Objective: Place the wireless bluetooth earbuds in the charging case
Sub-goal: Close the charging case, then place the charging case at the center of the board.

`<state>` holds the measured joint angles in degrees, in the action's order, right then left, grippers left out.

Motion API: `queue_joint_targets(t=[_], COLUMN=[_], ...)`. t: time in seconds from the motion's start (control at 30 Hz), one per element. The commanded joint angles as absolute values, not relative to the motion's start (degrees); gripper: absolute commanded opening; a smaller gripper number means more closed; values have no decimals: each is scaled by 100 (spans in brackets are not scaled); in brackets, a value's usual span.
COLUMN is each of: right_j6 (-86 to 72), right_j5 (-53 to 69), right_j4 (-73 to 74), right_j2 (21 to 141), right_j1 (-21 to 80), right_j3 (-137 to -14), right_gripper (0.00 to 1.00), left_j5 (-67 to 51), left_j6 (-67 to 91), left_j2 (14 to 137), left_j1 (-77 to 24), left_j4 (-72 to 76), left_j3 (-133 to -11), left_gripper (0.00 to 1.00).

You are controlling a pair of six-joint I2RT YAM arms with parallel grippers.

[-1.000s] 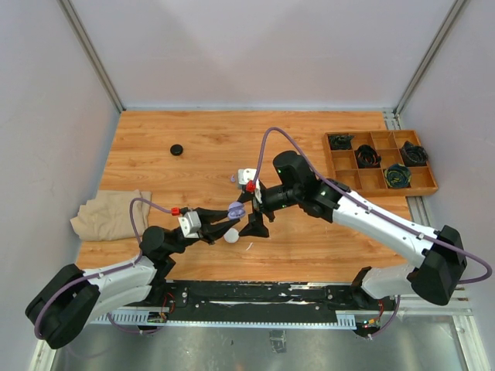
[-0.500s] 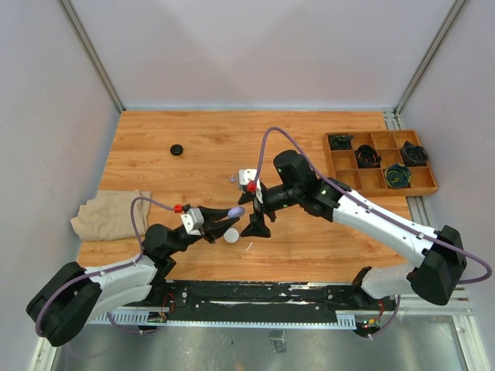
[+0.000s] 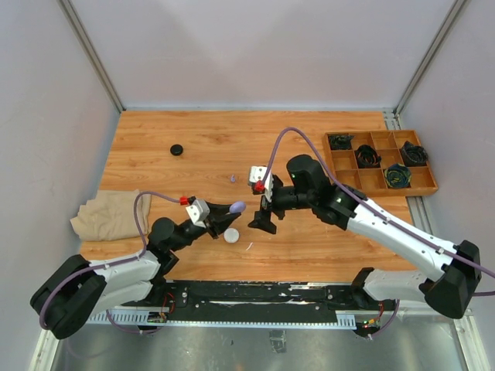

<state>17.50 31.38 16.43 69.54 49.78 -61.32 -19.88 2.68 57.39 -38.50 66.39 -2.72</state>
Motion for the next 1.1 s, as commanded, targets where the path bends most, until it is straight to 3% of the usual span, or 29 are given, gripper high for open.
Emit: queue_joint_targets(t=[0.0, 0.23, 0.8, 1.07], right_j6=[1272, 651, 185, 234], right_j5=[1835, 521, -916, -1308], right_j4=[1445, 1037, -797, -1386], right_j2=[6588, 6172, 5206, 4769], right_j1=[4922, 4878, 4874, 4869], right_j3=[-5733, -5040, -3120, -2409], right_gripper=[99, 98, 99, 99], left_j5=[-1536, -1124, 712, 1019], left_j6=[573, 1281, 3581, 4343], left_j2=[5973, 5994, 4855, 4761], left_j1=[-3867, -3867, -3867, -3858], left_j4=[6306, 4618, -77, -920], left_j3=[-642, -1256, -2105, -2069], left_gripper=[0, 0, 1, 12])
